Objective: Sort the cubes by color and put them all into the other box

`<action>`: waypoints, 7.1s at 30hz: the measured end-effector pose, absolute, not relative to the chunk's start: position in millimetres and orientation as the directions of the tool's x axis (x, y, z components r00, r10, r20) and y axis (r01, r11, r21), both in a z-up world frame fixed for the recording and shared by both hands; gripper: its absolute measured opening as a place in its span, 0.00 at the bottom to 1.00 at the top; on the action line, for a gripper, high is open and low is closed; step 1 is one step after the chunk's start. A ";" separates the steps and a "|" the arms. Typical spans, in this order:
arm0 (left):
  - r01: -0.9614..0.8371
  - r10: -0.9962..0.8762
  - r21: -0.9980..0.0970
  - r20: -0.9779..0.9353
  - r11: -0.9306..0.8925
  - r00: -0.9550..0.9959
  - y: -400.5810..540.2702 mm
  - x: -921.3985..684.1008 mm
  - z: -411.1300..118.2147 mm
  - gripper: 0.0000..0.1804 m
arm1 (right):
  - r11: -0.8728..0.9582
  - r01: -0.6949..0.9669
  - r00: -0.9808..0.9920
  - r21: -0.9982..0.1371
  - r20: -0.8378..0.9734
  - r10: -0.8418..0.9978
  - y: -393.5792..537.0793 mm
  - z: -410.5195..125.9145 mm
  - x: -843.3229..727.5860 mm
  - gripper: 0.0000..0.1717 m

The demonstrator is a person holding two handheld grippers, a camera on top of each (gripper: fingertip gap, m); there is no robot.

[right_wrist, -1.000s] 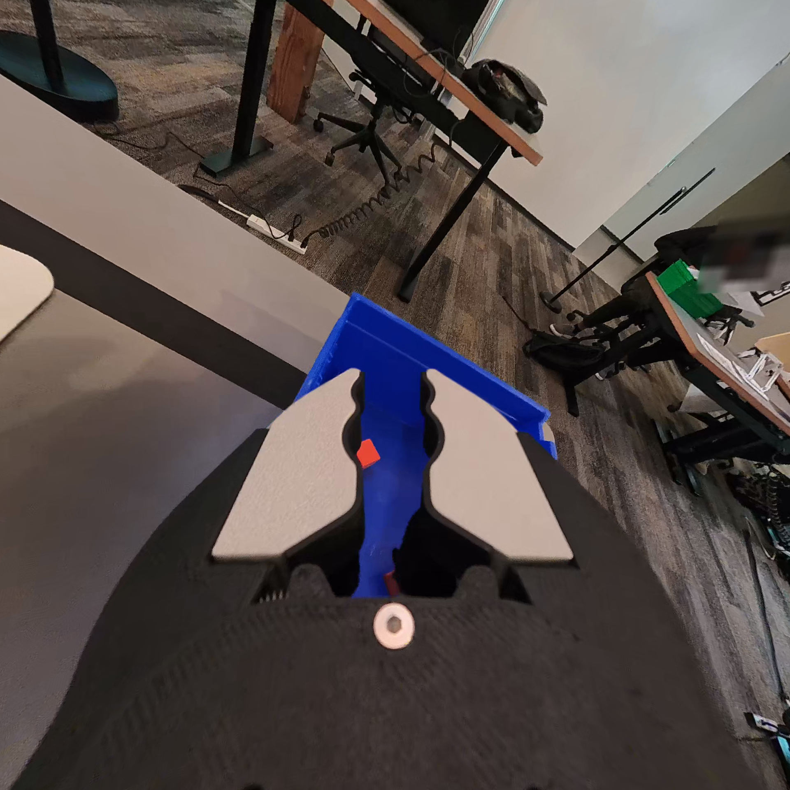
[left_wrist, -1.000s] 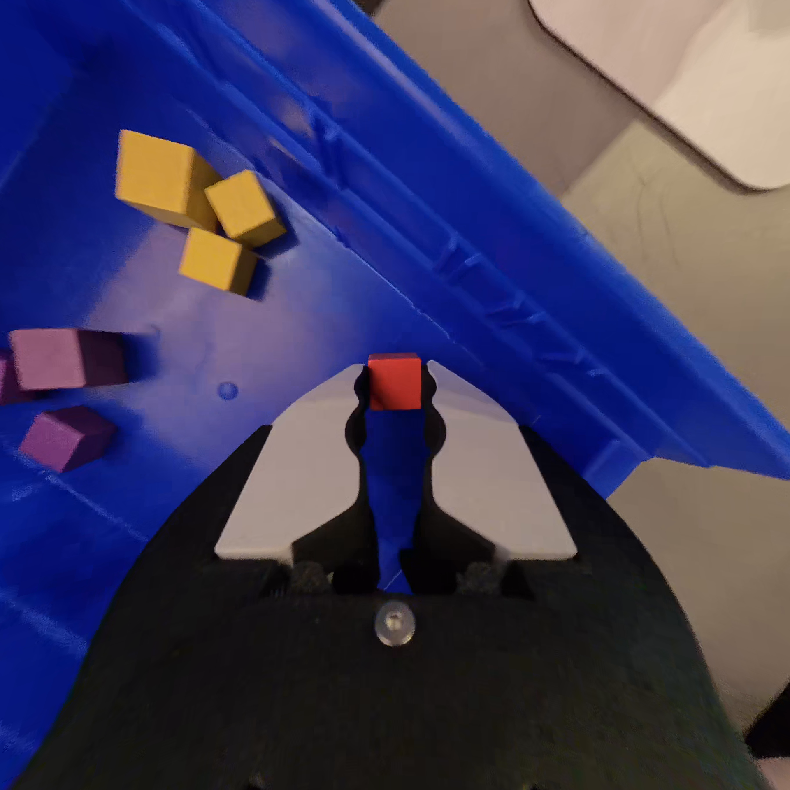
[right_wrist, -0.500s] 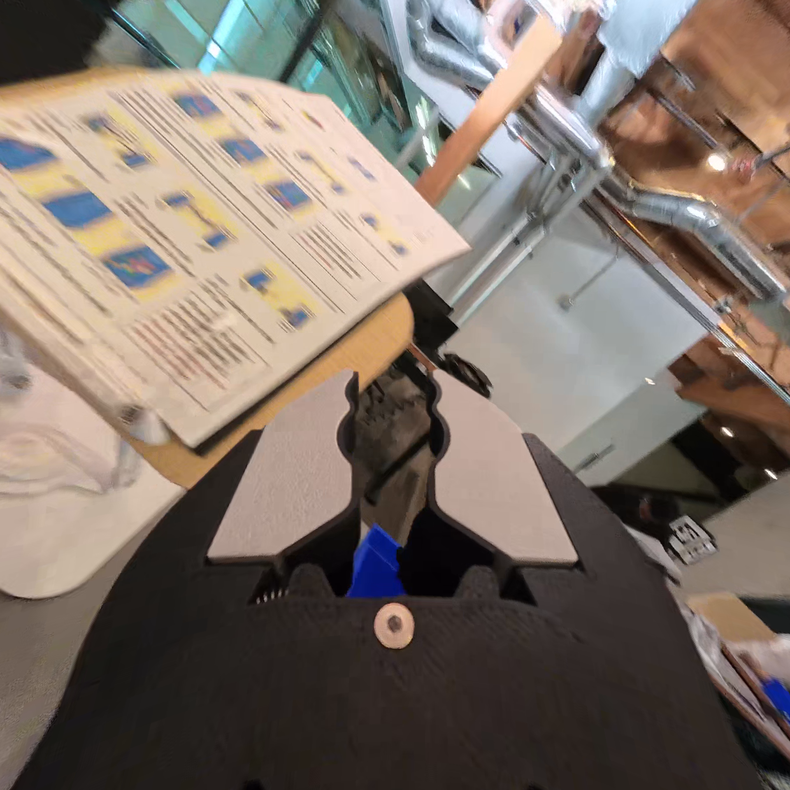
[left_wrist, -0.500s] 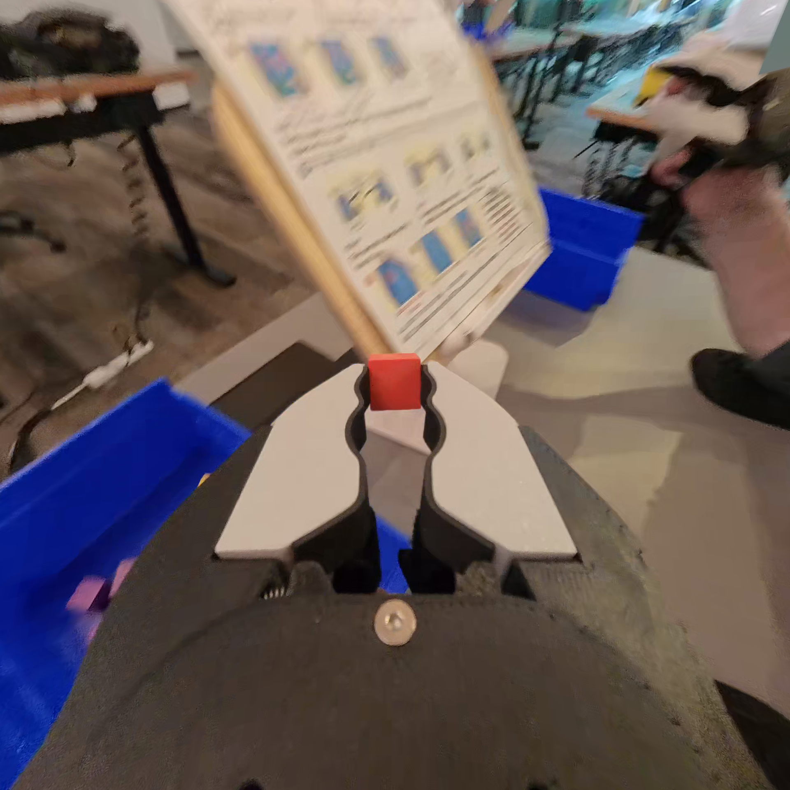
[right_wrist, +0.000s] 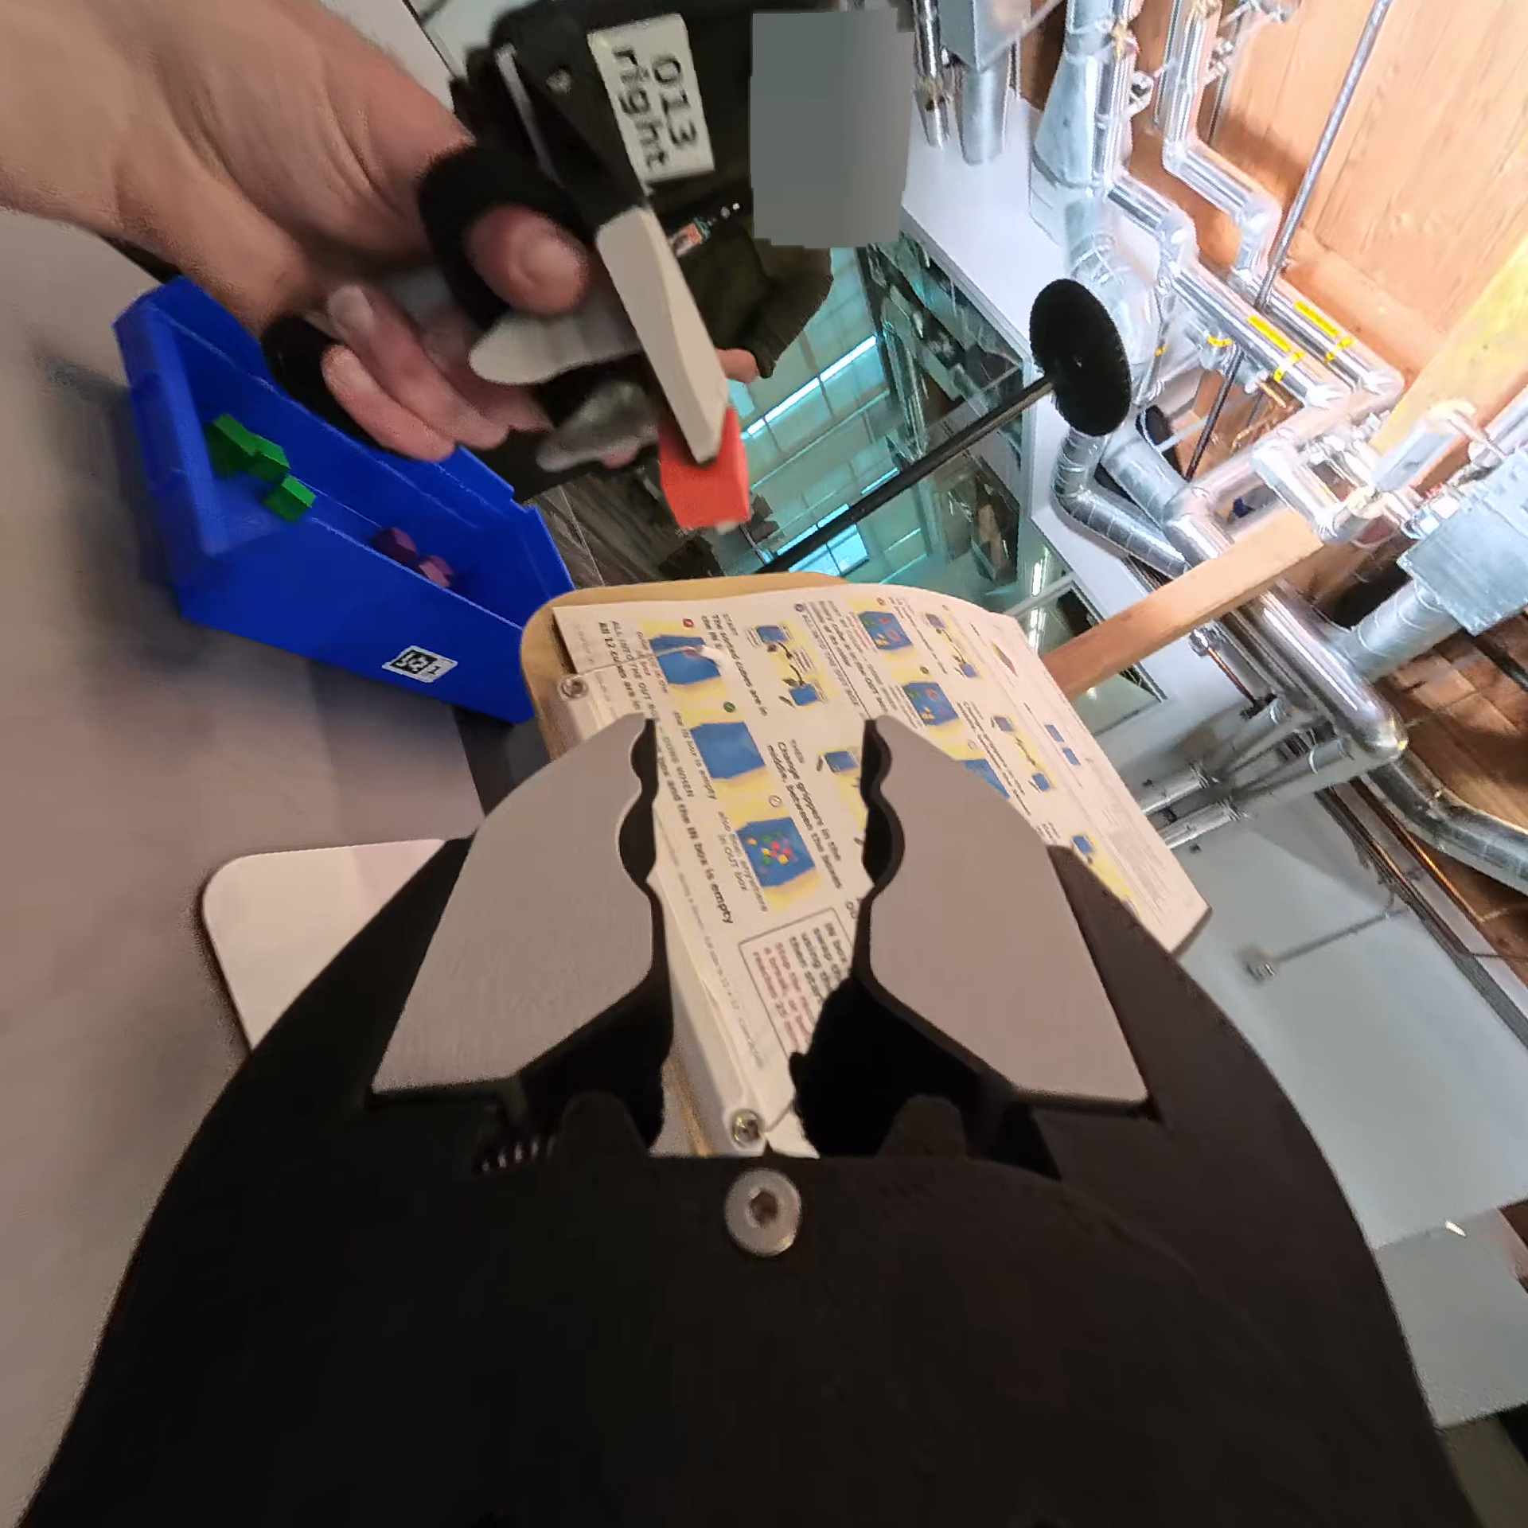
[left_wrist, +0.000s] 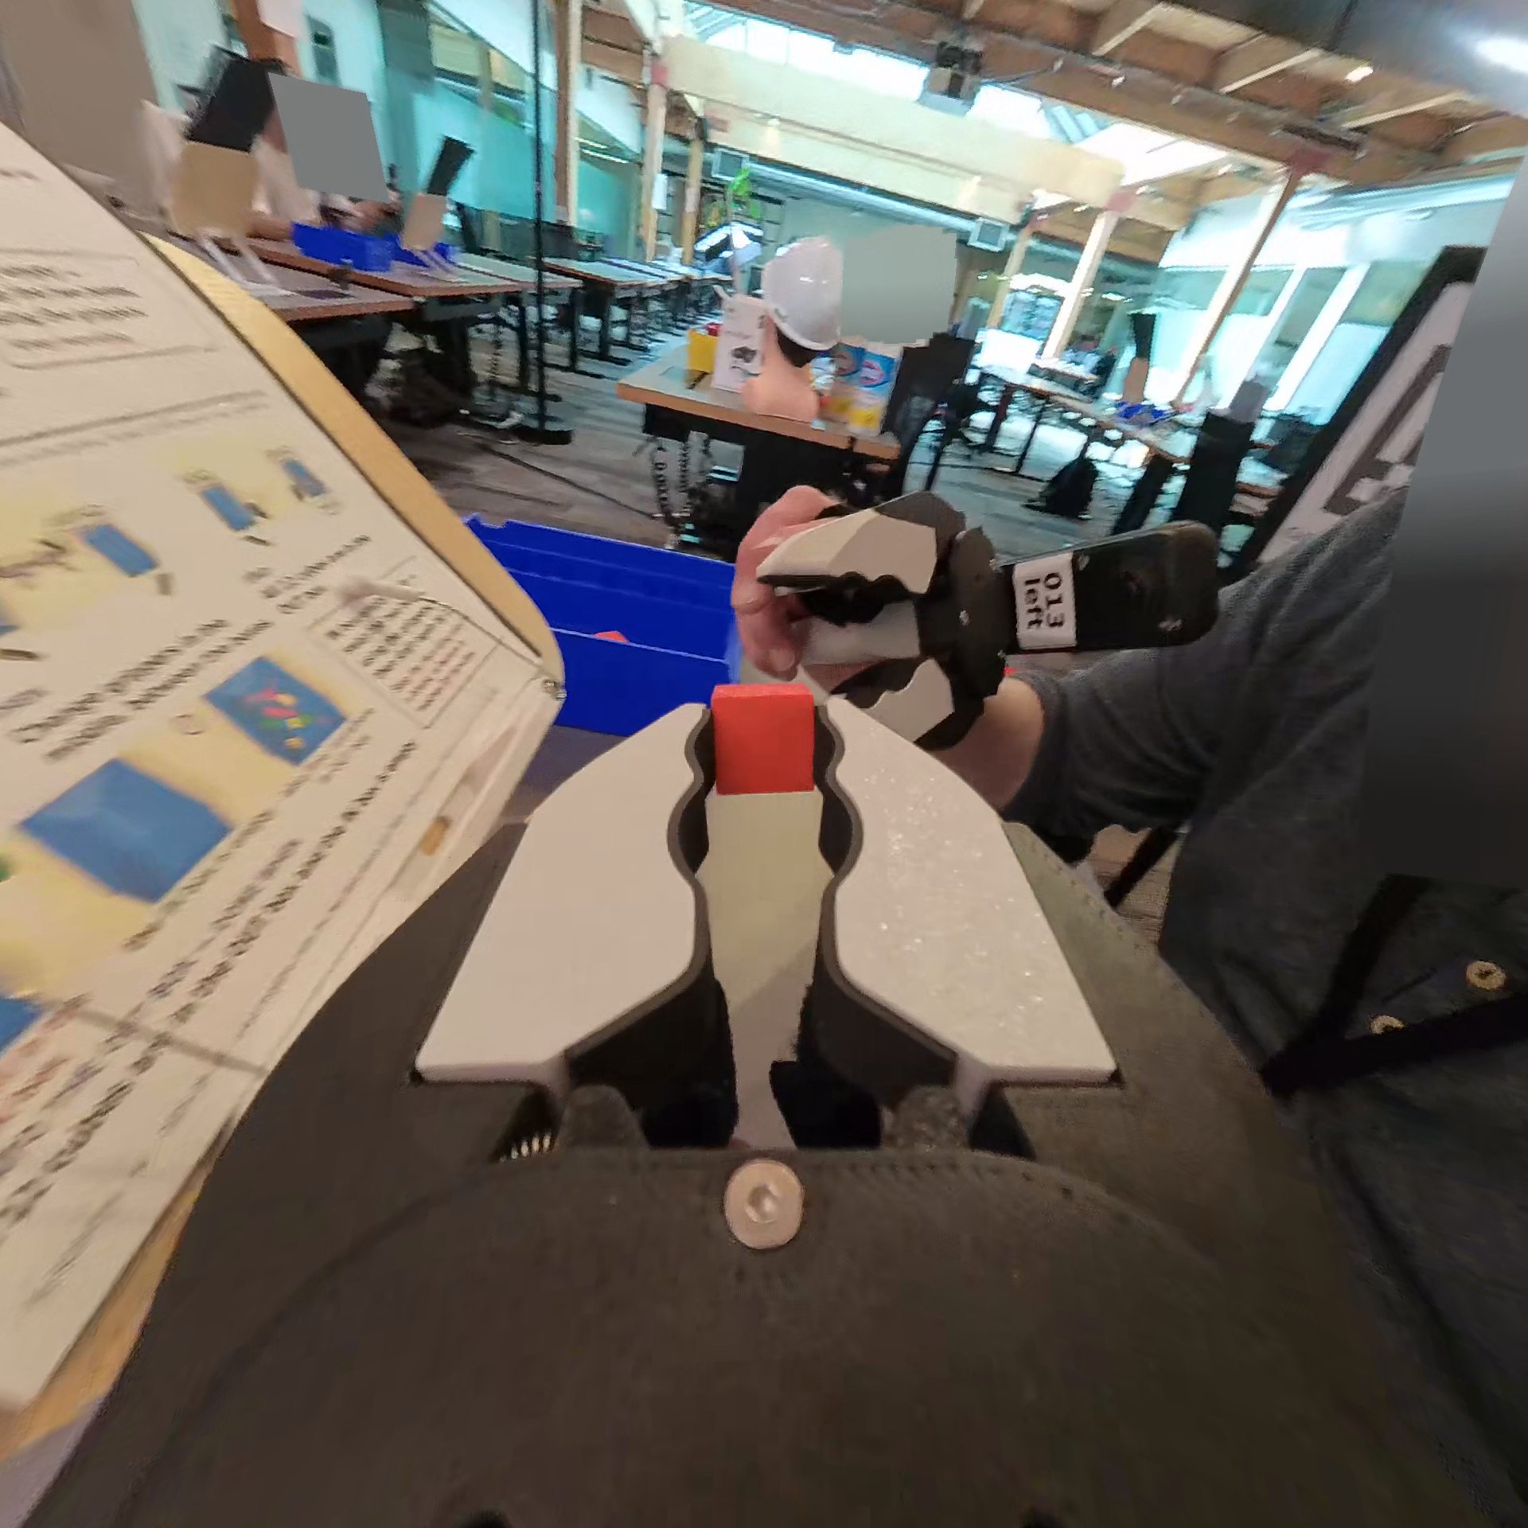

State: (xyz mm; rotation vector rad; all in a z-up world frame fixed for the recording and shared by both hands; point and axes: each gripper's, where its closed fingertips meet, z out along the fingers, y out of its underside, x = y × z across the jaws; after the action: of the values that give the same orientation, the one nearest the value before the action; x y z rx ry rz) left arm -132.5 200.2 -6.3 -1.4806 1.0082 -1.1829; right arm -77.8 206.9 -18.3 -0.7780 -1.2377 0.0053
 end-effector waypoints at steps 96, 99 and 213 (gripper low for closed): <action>-0.278 -0.209 -0.301 -0.243 -0.912 0.947 291.9 -480.2 -259.5 0.12 | -0.145 0.661 0.721 -0.736 0.569 0.397 427.9 -137.6 175.2 0.17; -0.295 -0.199 -0.420 -0.257 -0.858 0.946 299.7 -471.6 -224.4 0.12 | -0.059 0.678 0.697 -0.733 0.615 0.369 420.5 -114.0 165.5 0.16; -0.193 -0.204 0.074 -0.213 -0.978 0.956 229.0 -498.0 -283.2 0.17 | -0.214 0.671 0.716 -0.710 0.546 0.434 433.8 -151.1 199.5 0.16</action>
State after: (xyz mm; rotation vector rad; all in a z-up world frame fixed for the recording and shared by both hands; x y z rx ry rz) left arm -498.0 229.0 -283.2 -3.1585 0.3209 0.3522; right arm 199.5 433.8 -151.1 -1.8523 -0.8619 -0.2772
